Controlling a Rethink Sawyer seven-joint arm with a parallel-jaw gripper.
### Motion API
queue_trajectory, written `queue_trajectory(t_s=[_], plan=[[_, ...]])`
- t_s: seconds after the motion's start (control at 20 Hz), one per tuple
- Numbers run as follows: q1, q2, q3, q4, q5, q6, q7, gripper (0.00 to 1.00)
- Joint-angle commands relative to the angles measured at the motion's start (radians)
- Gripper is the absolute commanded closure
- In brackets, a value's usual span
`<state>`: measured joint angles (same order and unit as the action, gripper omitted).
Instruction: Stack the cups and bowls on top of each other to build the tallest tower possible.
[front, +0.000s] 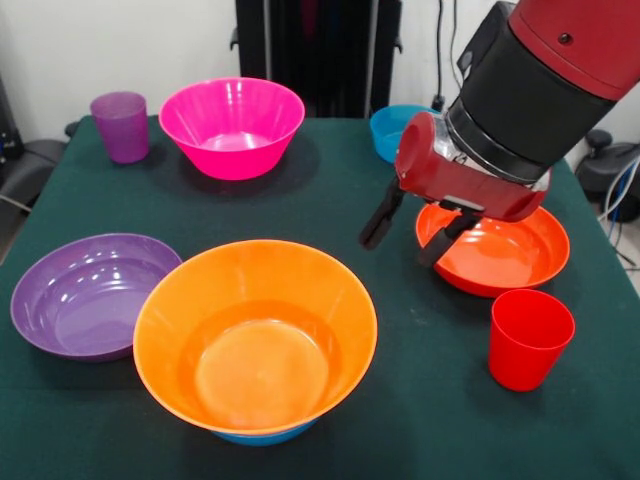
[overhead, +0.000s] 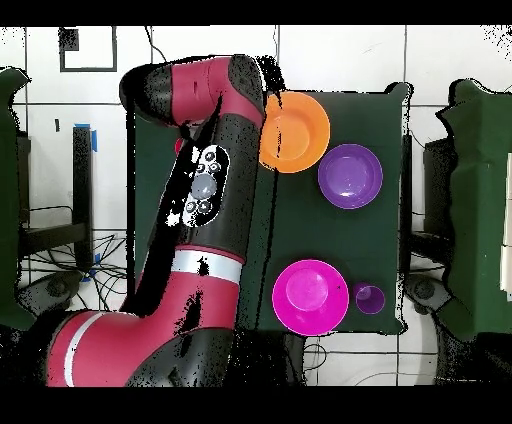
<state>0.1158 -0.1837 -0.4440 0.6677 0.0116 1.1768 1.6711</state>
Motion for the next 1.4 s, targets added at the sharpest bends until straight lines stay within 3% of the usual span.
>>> queue_trajectory(t_s=[0.05, 0.65, 0.75, 1.1, 1.4], plan=[[-0.049, 0.044, 0.154, -0.117, -0.058, 0.107, -0.364, 0.00], [-0.099, 0.068, 0.143, -0.321, -0.031, 0.263, -0.455, 0.00], [-0.107, 0.049, 0.145, -0.310, -0.026, 0.263, -0.478, 0.00], [-0.161, 0.102, 0.142, -0.422, 0.005, 0.274, -0.523, 0.00], [-0.197, 0.124, 0.146, -0.459, 0.048, 0.258, -0.557, 0.00]])
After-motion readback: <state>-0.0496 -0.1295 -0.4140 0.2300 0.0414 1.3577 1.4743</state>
